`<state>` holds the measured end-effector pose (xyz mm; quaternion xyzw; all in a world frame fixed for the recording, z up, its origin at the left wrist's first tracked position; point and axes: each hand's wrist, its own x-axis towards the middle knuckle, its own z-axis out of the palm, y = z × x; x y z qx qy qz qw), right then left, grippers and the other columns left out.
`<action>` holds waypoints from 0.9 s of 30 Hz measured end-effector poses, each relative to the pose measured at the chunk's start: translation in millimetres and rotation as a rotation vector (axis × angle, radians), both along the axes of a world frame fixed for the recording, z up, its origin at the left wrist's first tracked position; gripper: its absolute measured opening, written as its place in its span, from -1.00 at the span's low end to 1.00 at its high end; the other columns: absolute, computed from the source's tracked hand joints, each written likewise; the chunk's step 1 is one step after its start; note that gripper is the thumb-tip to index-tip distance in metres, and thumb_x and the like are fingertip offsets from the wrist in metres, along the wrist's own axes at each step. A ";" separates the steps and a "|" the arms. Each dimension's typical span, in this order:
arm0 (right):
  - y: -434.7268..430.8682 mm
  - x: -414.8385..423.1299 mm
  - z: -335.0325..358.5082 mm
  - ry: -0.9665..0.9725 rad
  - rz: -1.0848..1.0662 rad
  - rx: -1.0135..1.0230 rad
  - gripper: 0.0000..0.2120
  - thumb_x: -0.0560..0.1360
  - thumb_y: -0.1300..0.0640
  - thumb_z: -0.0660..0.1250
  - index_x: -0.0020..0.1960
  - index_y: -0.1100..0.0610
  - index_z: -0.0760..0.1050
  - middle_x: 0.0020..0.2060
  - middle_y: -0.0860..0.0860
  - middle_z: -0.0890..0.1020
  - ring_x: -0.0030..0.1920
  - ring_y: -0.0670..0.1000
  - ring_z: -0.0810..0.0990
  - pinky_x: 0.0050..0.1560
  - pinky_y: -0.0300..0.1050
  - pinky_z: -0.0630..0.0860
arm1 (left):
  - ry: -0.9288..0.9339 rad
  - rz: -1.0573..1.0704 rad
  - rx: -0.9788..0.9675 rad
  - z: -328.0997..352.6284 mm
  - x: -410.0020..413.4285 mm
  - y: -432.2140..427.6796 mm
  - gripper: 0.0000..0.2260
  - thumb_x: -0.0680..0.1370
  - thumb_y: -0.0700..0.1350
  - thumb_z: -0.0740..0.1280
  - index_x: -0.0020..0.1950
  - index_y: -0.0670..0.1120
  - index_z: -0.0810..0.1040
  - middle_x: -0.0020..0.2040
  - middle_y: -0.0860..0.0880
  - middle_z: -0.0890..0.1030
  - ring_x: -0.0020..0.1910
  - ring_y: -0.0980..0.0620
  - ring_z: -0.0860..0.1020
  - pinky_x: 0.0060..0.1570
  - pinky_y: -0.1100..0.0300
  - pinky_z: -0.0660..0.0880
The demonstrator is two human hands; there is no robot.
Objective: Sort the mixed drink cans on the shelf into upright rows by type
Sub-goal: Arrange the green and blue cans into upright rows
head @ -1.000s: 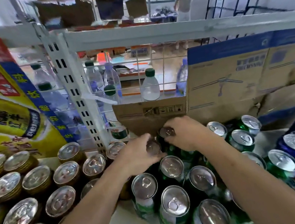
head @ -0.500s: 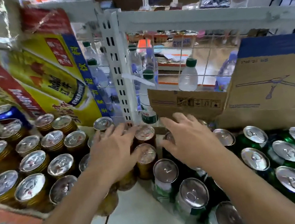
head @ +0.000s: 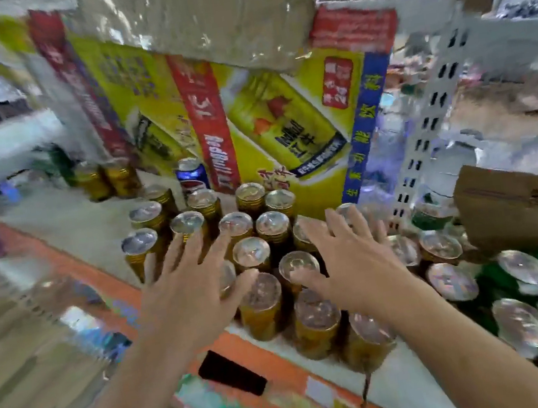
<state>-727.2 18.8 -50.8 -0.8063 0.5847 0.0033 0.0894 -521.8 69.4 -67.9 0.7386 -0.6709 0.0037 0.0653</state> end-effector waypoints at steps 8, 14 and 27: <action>-0.6 157.7 -20.6 -0.247 -0.067 0.077 -0.33 0.54 -0.32 0.12 0.55 -0.15 -0.01 0.56 -0.01 0.01 0.54 0.21 -0.16 0.44 0.41 -0.10 | -0.016 0.013 0.055 -7.3 151.4 24.7 -0.26 0.48 0.45 -0.20 0.47 0.09 0.34 0.39 -0.14 0.45 0.38 -0.23 0.39 0.26 -0.33 0.31; -32.1 229.2 -15.1 -0.262 -0.049 0.028 -0.32 0.54 -0.31 0.11 0.56 -0.08 0.03 0.57 -0.01 -0.01 0.55 0.18 -0.10 0.45 0.36 0.04 | -0.002 0.031 0.010 -3.8 207.2 -5.5 -0.16 0.32 0.46 -0.41 0.55 0.20 -0.06 0.59 -0.02 0.03 0.56 -0.09 -0.01 0.46 -0.17 0.00; -186.8 310.7 -20.5 -0.329 -0.375 -0.044 -0.34 0.56 -0.17 0.22 0.54 0.02 0.06 0.52 0.17 0.12 0.49 0.31 0.13 0.41 0.26 0.25 | -0.003 -0.101 -0.003 2.3 291.7 -149.1 -0.34 0.50 0.39 -0.12 0.55 0.16 0.03 0.55 -0.02 0.13 0.54 -0.10 0.05 0.42 -0.22 0.09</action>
